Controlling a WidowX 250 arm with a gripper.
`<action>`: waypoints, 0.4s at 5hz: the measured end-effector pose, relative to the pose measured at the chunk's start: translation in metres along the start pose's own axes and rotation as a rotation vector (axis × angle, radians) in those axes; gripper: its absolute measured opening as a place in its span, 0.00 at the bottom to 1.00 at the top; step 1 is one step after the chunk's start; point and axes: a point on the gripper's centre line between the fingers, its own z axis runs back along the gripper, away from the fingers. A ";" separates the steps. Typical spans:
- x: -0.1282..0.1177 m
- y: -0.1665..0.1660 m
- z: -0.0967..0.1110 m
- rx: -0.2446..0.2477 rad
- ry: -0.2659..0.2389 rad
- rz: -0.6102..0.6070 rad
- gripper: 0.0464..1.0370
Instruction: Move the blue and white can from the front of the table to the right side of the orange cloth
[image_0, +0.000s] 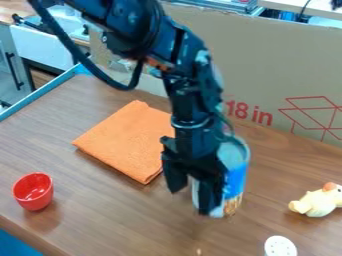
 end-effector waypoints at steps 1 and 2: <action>0.027 0.010 0.000 0.030 -0.073 0.025 0.97; 0.034 0.018 0.004 0.036 -0.096 0.049 0.97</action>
